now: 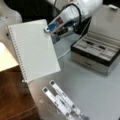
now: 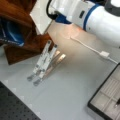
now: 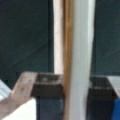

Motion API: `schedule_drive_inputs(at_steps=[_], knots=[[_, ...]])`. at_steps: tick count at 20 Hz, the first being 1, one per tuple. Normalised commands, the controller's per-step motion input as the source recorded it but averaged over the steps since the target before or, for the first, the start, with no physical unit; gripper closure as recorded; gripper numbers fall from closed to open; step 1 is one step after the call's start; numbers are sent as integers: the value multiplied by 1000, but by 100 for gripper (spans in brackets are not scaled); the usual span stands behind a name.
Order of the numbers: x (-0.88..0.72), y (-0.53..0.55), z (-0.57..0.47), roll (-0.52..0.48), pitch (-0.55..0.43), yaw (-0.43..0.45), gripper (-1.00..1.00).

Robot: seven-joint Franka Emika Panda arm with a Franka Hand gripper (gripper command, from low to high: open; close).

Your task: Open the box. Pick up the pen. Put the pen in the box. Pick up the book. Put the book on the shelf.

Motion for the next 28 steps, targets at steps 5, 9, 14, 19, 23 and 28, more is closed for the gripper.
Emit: schedule_drive_inputs(at_steps=[5,9,14,19,23,28], knots=[[-254,-274,162,203,69,-58,100],[-366,-343,57,221,38,30,100],[-467,-346,-21,228,-6,117,100],[-582,-303,-58,218,-62,215,100],[-636,-218,-98,201,-126,289,100],[-570,-163,-92,171,-166,317,100]])
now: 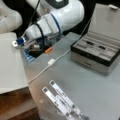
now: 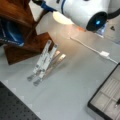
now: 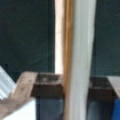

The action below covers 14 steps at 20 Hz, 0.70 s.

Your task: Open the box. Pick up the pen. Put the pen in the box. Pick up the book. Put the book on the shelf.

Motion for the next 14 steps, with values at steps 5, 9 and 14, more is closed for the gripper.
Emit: schedule_drive_inputs(at_steps=[5,9,14], knots=[[-397,-168,-38,116,-158,283,100],[-244,-159,9,35,-107,234,100],[-147,-153,2,-6,-45,197,-100]])
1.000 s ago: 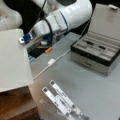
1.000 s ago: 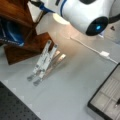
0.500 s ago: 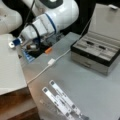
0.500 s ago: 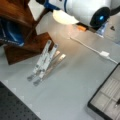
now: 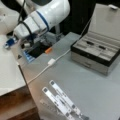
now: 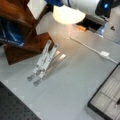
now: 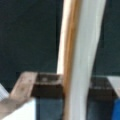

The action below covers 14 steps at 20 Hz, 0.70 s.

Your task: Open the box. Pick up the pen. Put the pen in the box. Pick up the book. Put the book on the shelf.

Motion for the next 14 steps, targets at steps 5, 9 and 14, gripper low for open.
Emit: schedule_drive_inputs(at_steps=[5,9,14], knots=[[-92,-98,24,11,11,148,-100],[-8,-80,4,38,9,130,-100],[79,-121,-12,72,-1,118,-100]])
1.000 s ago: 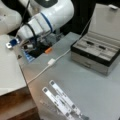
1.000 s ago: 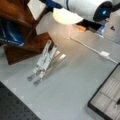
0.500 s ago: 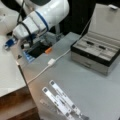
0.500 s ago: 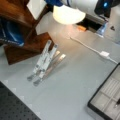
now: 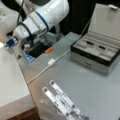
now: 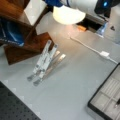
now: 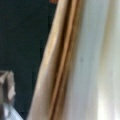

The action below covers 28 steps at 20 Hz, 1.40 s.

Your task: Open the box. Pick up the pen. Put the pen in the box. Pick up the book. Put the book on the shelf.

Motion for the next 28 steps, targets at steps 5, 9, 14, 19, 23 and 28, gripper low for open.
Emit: schedule_drive_inputs(at_steps=[5,9,14,19,23,28], knots=[[160,-45,61,76,23,47,-100],[261,159,128,89,47,-50,-100],[344,335,150,130,82,-148,-100],[448,491,171,213,111,-329,-100],[519,461,158,261,124,-472,-100],[566,462,18,272,90,-580,-100]])
